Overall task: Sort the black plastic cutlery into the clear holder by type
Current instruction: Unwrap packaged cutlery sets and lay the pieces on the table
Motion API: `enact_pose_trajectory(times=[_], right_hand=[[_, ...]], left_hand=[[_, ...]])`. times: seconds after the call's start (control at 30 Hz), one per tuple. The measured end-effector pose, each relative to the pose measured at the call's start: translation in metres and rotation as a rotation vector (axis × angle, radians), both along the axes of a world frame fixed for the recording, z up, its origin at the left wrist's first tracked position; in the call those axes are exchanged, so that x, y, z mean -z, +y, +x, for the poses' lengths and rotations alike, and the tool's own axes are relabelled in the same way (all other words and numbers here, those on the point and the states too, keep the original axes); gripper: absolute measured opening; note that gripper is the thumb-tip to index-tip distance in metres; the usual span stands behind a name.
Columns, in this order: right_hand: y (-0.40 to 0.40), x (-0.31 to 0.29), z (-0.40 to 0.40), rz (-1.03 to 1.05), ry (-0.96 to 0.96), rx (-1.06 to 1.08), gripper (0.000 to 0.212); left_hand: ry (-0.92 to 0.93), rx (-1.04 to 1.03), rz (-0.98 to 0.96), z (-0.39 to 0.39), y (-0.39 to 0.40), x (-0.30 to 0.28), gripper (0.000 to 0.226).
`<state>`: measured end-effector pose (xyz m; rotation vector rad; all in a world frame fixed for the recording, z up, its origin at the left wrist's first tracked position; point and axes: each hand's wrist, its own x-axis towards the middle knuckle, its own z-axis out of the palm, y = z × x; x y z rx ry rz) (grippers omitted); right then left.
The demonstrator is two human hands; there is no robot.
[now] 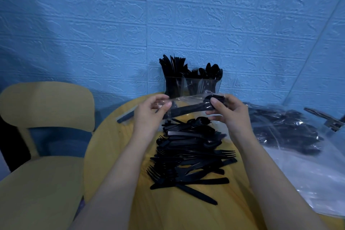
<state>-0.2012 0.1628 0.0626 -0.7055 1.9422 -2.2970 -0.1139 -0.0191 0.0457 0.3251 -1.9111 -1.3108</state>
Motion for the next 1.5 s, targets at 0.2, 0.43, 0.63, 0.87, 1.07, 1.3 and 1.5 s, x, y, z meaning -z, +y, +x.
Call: enact_pose_trajectory(times=[0.2,0.43,0.63,0.87,1.07,1.3,1.5], right_hand=[[-0.001,0.003,-0.001,0.017,0.054,0.042,0.002],[-0.001,0.006,-0.004,0.072,0.042,0.073,0.004],[0.002,0.007,-0.008,0.067,0.020,0.108,0.016],[0.000,0.008,-0.007,0.102,-0.019,0.099,0.005],[-0.001,0.009,-0.008,0.037,-0.169,0.051,0.005],[0.004,0.008,-0.012,-0.079,-0.312,0.043,0.006],[0.002,0.007,-0.010,-0.089,-0.187,0.084,0.011]], left_hand=[[-0.010,-0.058,-0.250,-0.002,-0.004,0.006,0.009],[0.001,-0.029,-0.304,-0.001,-0.006,0.005,0.003],[-0.077,0.107,-0.127,0.003,-0.007,0.002,0.022],[-0.036,0.015,-0.293,0.002,-0.010,0.004,0.021],[0.109,0.077,-0.215,0.005,-0.005,0.001,0.027],[0.144,0.412,0.330,0.005,0.000,-0.004,0.013],[0.032,0.423,0.347,0.007,-0.001,-0.007,0.016]])
